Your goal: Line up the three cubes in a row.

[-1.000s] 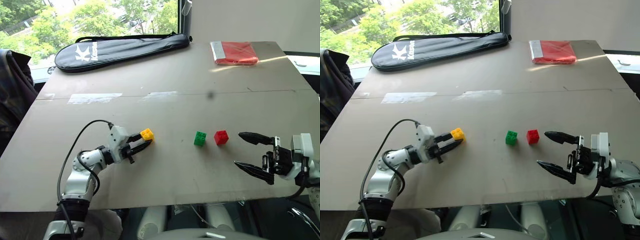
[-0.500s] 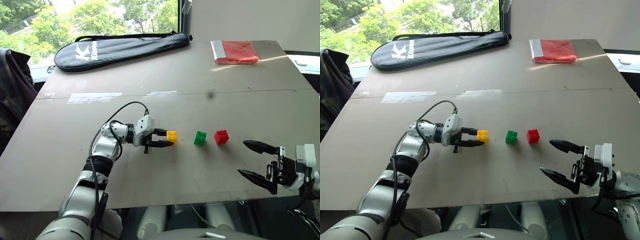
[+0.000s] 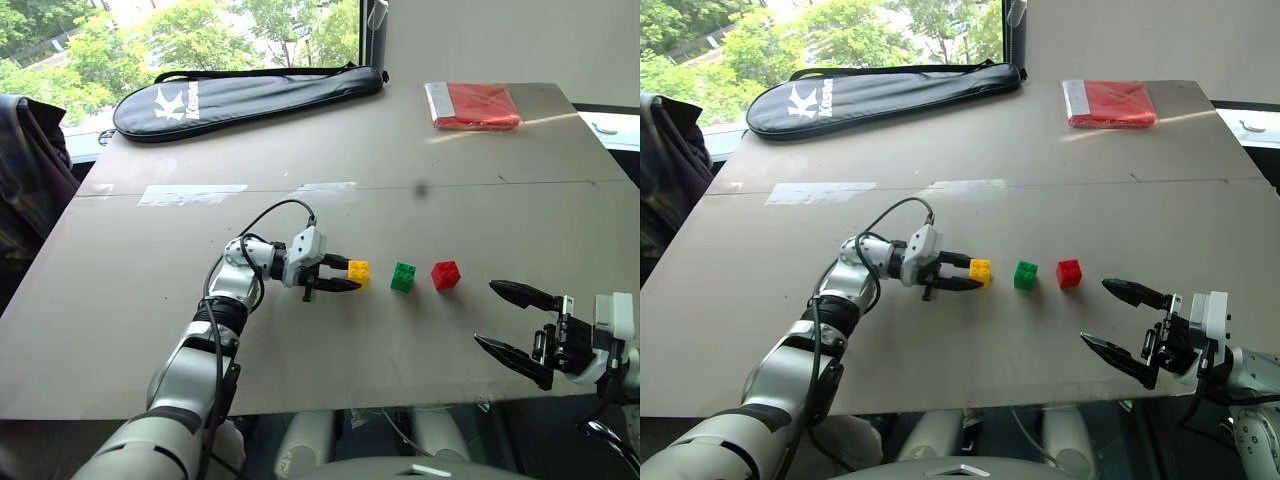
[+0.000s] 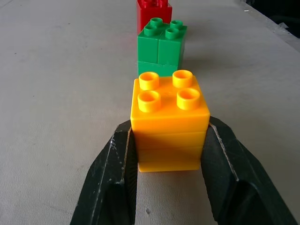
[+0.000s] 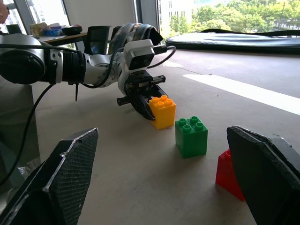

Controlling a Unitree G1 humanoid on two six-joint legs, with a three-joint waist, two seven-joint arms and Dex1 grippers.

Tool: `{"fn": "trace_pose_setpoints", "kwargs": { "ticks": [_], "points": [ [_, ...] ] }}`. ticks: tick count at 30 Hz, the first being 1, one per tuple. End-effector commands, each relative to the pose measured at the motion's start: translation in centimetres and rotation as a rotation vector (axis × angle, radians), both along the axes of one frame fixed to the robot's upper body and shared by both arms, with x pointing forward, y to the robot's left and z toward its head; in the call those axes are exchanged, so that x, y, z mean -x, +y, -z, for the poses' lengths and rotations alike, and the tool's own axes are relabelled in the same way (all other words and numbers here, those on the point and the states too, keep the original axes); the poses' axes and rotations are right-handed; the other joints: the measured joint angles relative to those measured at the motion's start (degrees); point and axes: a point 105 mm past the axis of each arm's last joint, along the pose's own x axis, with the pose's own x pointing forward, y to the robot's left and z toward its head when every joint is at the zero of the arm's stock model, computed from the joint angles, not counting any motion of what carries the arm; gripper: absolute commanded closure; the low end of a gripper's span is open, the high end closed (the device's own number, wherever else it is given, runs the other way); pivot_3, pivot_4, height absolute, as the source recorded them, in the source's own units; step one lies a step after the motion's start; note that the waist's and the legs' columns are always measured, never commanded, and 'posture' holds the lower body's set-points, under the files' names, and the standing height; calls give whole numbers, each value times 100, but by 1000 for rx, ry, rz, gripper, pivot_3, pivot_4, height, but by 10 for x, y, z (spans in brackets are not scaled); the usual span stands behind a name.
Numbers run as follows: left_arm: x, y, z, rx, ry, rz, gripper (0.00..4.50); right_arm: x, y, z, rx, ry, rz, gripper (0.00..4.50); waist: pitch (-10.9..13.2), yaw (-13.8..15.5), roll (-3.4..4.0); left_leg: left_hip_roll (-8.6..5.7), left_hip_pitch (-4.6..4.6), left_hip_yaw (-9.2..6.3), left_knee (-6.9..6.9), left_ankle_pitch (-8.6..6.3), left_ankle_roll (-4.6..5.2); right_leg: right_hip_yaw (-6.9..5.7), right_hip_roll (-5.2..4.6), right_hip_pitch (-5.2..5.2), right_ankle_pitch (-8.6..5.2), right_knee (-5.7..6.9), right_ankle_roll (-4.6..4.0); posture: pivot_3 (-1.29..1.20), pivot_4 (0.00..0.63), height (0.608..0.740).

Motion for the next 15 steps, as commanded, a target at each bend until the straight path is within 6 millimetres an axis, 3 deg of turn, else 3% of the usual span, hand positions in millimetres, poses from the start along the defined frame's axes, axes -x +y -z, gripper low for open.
{"fn": "trace_pose_setpoints", "kwargs": {
  "ticks": [1, 7, 13, 15],
  "points": [
    [5, -3, 9, -27, 19, 19, 3252, 2, 3, -11, 5, -57, -5, 0, 0, -3, 0, 0, 0, 0, 0, 0, 0, 0, 0, 0, 0, 0, 0, 0, 150, 712],
    [3, -3, 11, -21, 23, -7, 3252, 1, 4, -11, 6, -58, -7, 0, 0, -8, 0, 0, 1, -1, 0, 0, 0, 0, 1, 0, 0, 1, 1, 0, 150, 712],
    [1, -4, 11, -17, -9, -23, 368, 1, 5, -12, 6, -59, -9, 0, -2, -7, 3, 0, 2, 0, 0, 0, 0, 1, 1, 1, 0, 2, 0, 0, 150, 712],
    [0, -4, 11, -18, -18, -28, 150, 1, 5, -12, 5, -59, -9, 0, -2, -6, 3, 0, 4, 0, 0, 0, 0, 1, 1, 2, 0, 3, 0, 0, 150, 712]
  ]
}}
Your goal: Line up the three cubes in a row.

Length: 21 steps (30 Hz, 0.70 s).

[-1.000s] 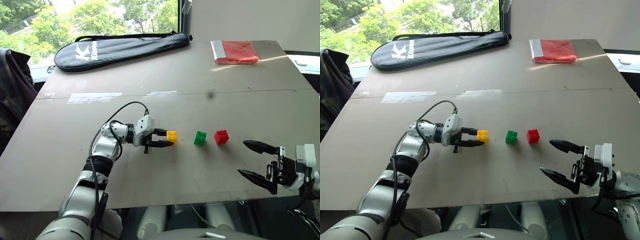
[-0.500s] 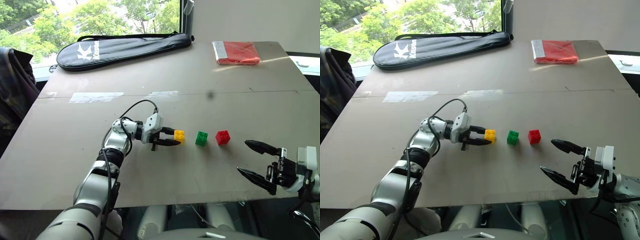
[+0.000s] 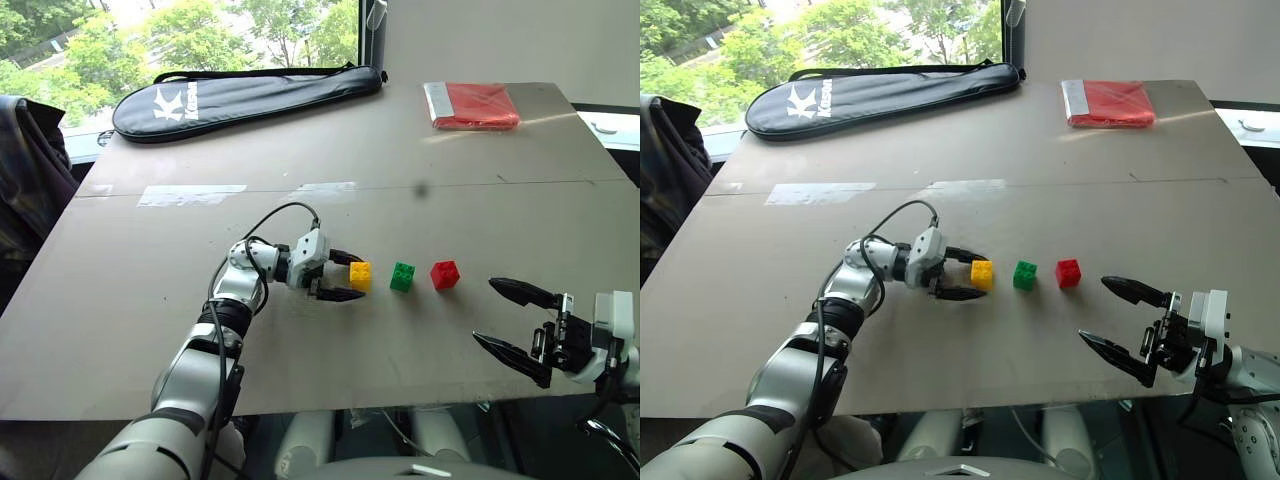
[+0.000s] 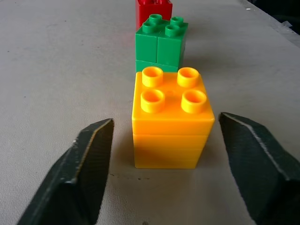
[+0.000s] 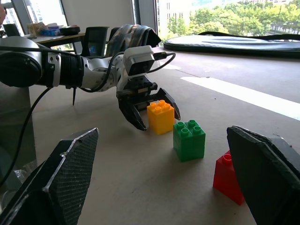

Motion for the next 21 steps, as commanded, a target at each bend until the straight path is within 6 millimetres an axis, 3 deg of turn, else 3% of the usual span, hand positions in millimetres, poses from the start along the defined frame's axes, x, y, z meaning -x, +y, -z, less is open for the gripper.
{"fn": "trace_pose_setpoints", "kwargs": {
  "ticks": [1, 6, 16, 21],
  "points": [
    [1, -1, 8, -10, 3, -11, 150, 1, 3, -9, 2, -44, -14, 0, 0, 0, 1, 0, 0, 0, 0, 0, 0, 0, 0, 1, -1, 0, 1, 0, 150, 712],
    [1, 2, 5, -3, -10, -19, 150, 0, 5, -9, 1, -41, -14, 0, -1, -4, 2, 0, 4, 0, 0, 0, 0, 0, 0, 5, 1, 0, -1, 0, 150, 712],
    [7, 2, -18, 46, -52, 10, 150, 0, 11, -5, -9, -27, -28, 0, 0, -19, 1, 2, 0, 0, -1, 0, 0, 0, 2, -1, 4, 0, -6, 0, 150, 712],
    [8, 7, -25, 44, -52, 4, 150, -20, 17, -1, 61, -109, 92, 0, 0, -47, 1, 4, 1, 3, -1, 0, 0, 2, 4, -3, 4, 2, -5, 0, 150, 712]
  ]
}}
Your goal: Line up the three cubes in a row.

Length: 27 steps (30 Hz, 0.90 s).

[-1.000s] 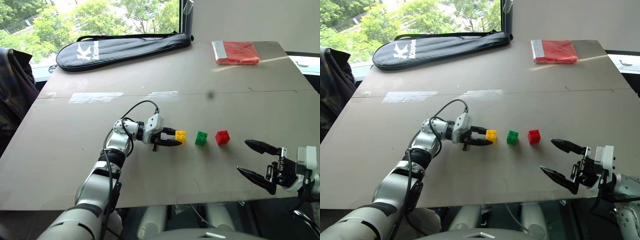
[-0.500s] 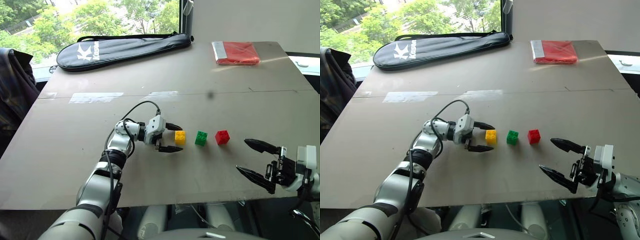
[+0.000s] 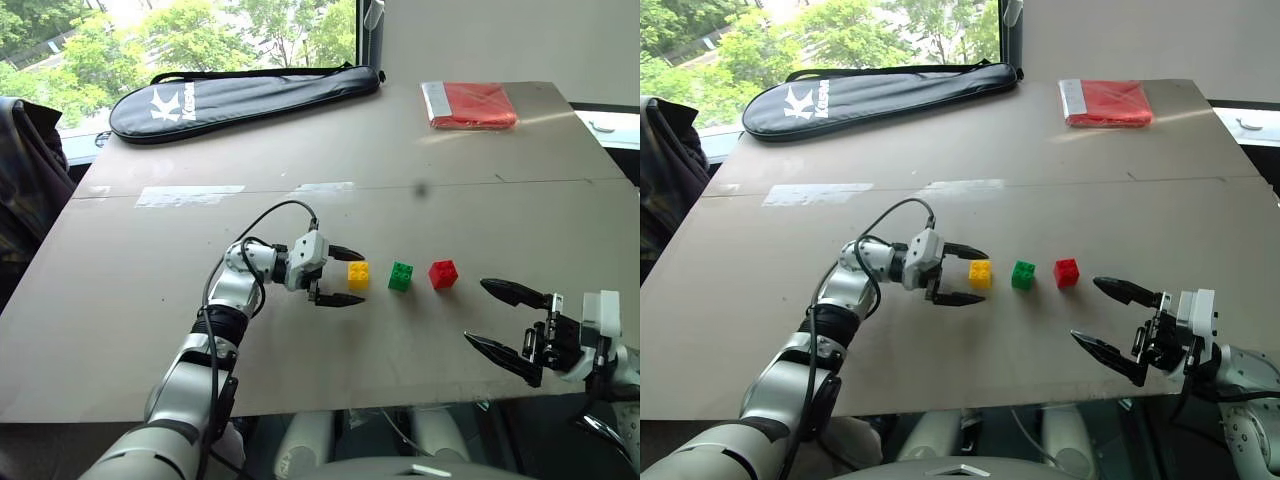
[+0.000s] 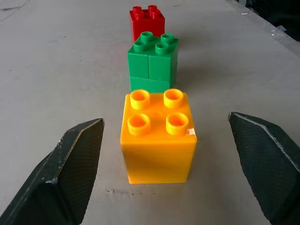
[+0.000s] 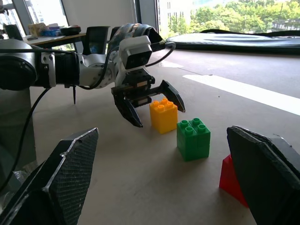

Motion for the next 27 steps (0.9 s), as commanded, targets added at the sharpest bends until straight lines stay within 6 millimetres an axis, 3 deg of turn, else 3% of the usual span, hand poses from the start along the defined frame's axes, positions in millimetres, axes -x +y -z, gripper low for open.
{"fn": "trace_pose_setpoints", "kwargs": {
  "ticks": [1, 6, 8, 17, 27],
  "points": [
    [1, 4, -12, 23, -18, -1, 150, -17, 9, -6, 65, -113, 89, 0, 0, -21, 0, 0, 1, 3, 0, 0, 0, 2, 1, -1, 0, 1, 0, 0, 150, 712],
    [8, 9, -21, 28, -5, 9, 150, -22, 31, -6, 109, -184, 69, 0, 0, -28, 0, 0, -4, 0, -1, 0, -1, 0, 3, -10, 1, 4, -1, 0, 150, 712],
    [13, 16, -28, 23, 1, -3, 150, -33, 32, 3, 198, -188, 141, 0, 1, -23, -1, -1, -9, -3, -1, 0, -1, 0, 2, -13, 1, 5, -2, 0, 150, 712],
    [54, 49, -55, -44, 42, -82, 150, -55, 58, 20, 318, -266, 206, 0, 5, -127, 0, 3, -5, 11, -3, 1, -3, 18, 1, -31, -2, 33, -4, 0, 150, 712],
    [74, 49, -72, -33, 35, -199, 150, -71, 72, 18, 448, -436, 252, 0, 7, -120, -4, 1, -8, 14, -3, 2, -5, 22, -1, -36, -5, 35, -10, 0, 150, 712]
  ]
}}
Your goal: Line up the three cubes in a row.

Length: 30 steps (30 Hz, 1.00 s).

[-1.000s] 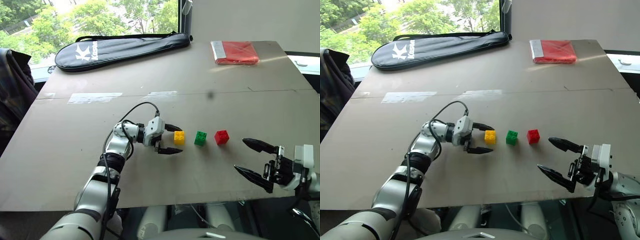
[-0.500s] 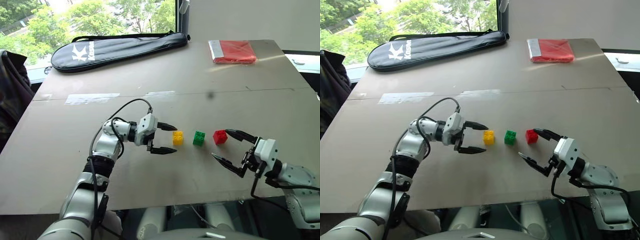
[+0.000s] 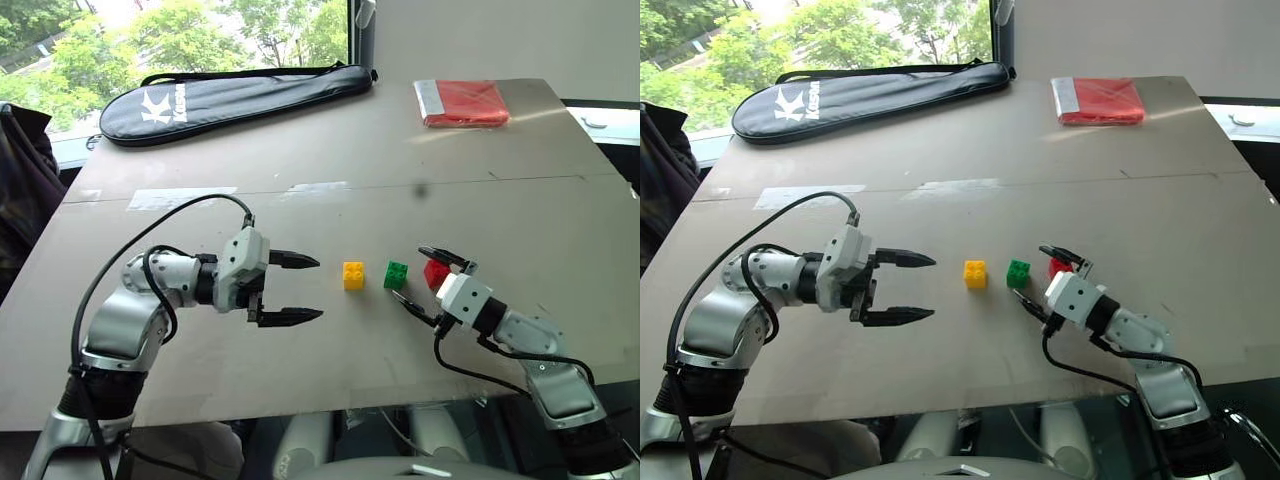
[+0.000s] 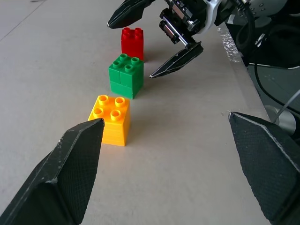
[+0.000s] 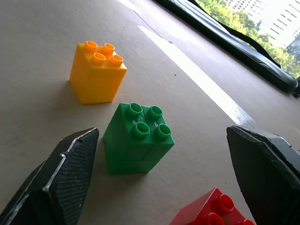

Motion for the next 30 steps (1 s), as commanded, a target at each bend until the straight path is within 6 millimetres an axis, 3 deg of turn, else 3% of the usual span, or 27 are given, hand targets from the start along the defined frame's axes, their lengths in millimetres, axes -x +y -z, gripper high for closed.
{"fn": "trace_pose_setpoints", "kwargs": {
  "ticks": [1, 30],
  "points": [
    [3, -2, -14, 15, -49, -29, 150, -3, 2, -9, 35, -95, 20, 0, 0, 1, 0, 0, 0, -1, 0, 0, 0, -1, 0, 0, 0, 1, 0, 0, 150, 712],
    [5, -5, -6, 4, -42, -18, 150, -4, -6, -6, 101, -130, 76, 0, 0, -7, 0, 0, 2, 3, 0, 1, -2, 2, 2, -1, -8, 5, -14, 0, 150, 712]
  ]
}}
